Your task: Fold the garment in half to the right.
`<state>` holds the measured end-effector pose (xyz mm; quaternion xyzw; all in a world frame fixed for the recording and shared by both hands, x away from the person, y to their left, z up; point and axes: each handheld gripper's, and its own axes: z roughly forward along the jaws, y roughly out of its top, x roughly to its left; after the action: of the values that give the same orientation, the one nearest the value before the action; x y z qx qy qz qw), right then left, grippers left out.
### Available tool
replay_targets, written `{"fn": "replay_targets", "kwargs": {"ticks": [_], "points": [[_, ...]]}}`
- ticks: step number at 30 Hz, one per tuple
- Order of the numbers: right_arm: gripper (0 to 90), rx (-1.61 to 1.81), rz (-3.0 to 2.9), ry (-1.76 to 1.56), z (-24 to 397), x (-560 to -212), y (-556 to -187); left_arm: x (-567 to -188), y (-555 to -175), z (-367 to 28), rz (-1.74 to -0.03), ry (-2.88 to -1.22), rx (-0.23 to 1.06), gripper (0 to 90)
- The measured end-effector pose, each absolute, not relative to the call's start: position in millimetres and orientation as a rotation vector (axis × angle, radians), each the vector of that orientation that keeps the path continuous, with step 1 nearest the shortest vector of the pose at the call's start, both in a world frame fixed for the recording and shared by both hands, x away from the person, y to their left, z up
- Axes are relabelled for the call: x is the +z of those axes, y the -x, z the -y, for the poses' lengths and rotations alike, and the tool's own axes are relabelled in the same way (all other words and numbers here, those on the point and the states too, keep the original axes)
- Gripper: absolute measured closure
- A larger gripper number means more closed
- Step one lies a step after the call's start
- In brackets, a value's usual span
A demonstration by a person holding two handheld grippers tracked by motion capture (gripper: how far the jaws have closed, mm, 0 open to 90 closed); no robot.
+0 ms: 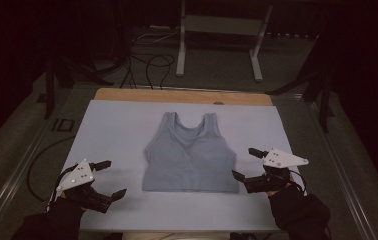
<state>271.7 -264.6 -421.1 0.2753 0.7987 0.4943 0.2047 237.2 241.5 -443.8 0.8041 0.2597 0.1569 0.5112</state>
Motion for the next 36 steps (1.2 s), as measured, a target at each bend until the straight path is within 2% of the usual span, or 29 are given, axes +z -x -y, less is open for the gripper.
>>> {"fn": "replay_targets", "kwargs": {"ticks": [24,36], "points": [[7.7,1.376,-2.267,-0.618,209,-380,-332,-418,-263,-214,-0.534,-1.993,0.342,0.2],[7.7,1.390,-2.300,-0.585,174,-379,-362,-421,-272,-203,-0.516,-2.024,0.331,0.1]]}}
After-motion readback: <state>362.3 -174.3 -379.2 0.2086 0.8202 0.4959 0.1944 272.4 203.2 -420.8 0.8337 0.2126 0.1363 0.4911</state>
